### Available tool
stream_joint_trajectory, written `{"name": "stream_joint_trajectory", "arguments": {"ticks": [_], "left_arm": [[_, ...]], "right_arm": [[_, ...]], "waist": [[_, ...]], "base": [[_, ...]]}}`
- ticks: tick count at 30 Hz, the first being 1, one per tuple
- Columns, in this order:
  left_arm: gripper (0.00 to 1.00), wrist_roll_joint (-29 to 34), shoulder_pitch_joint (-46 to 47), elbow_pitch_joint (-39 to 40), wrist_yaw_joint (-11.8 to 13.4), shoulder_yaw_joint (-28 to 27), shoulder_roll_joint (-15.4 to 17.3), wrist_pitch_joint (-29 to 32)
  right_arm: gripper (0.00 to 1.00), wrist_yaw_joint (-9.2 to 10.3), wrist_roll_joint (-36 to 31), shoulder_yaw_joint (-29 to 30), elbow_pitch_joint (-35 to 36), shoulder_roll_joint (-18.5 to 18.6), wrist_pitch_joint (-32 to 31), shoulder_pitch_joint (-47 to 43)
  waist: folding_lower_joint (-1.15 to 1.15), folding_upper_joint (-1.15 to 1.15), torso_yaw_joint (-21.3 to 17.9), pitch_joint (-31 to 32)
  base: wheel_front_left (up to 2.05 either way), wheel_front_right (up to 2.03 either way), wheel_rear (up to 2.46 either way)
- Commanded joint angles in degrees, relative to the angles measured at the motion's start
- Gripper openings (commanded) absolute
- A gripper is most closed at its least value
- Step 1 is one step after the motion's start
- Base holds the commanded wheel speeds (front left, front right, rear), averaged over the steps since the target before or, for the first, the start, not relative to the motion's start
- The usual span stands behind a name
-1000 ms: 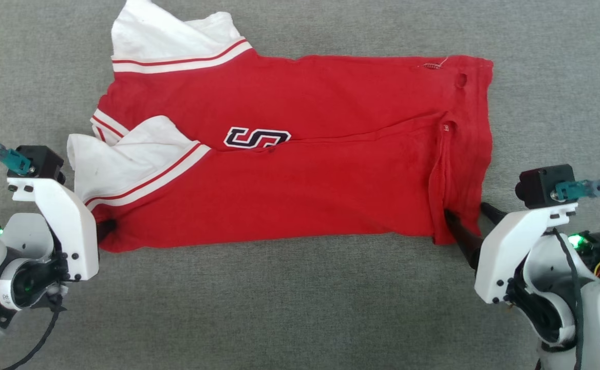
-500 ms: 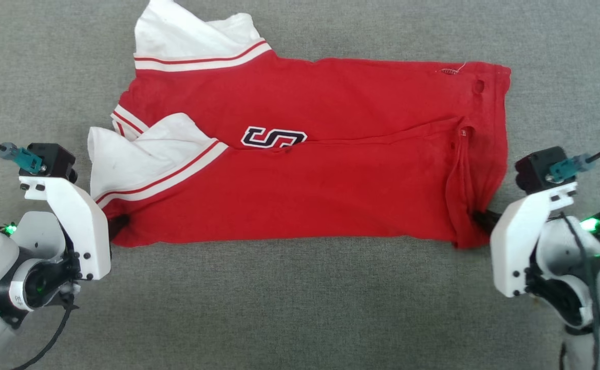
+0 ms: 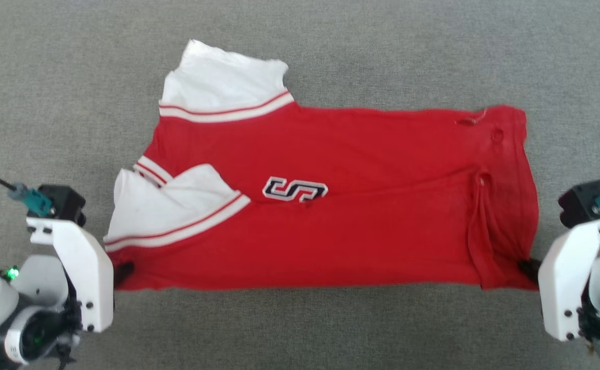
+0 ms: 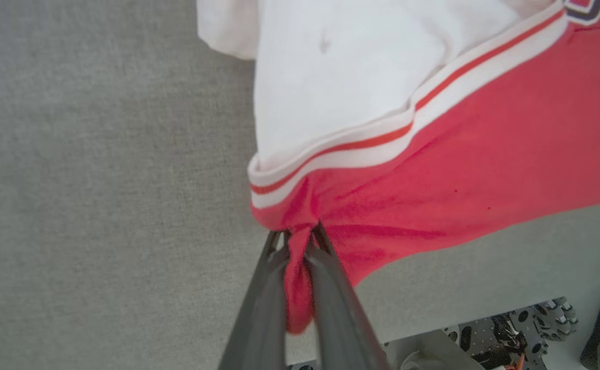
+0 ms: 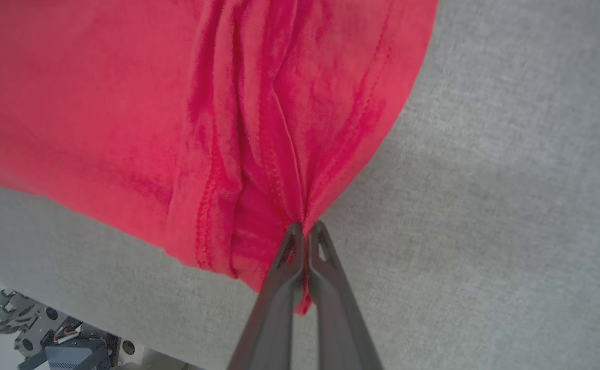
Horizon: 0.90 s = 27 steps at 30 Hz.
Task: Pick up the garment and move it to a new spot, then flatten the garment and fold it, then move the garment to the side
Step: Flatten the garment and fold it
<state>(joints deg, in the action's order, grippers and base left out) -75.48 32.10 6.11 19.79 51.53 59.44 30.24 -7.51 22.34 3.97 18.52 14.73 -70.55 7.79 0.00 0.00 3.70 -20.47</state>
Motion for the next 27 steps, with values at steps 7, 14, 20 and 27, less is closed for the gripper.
{"name": "stream_joint_trajectory", "arguments": {"ticks": [7, 14, 20, 27], "left_arm": [[0.0, -1.65, -4.67, 2.02, 2.53, 1.42, 0.27, 0.42], [1.0, -0.79, -2.71, -1.44, 1.1, 1.65, -1.65, 0.68], [1.0, -0.27, 0.72, 0.22, 1.6, -0.94, 1.95, 1.69], [1.0, 3.11, 7.6, 1.53, -0.54, -3.54, 5.36, 3.36]], "right_arm": [[0.0, 0.04, -0.19, 1.62, 2.32, -1.84, -2.26, -5.28], [1.0, 0.03, -1.43, 0.39, -1.18, -3.55, 1.24, -5.49], [1.0, 0.03, -1.68, 1.98, 0.95, -5.66, 4.48, -4.37], [1.0, 0.03, -2.32, 3.67, 4.56, -8.75, 13.15, -1.76]], "waist": [[0.0, 0.0, 0.23, 0.08], [0.0, 0.0, -0.17, -0.04], [0.0, 0.0, -1.88, -0.64], [0.0, 0.0, -5.0, -1.78]], "base": [[0.0, 0.0, 0.0], [0.0, 0.0, 0.0], [0.0, 0.0, 0.0], [0.0, 0.0, 0.0]]}}
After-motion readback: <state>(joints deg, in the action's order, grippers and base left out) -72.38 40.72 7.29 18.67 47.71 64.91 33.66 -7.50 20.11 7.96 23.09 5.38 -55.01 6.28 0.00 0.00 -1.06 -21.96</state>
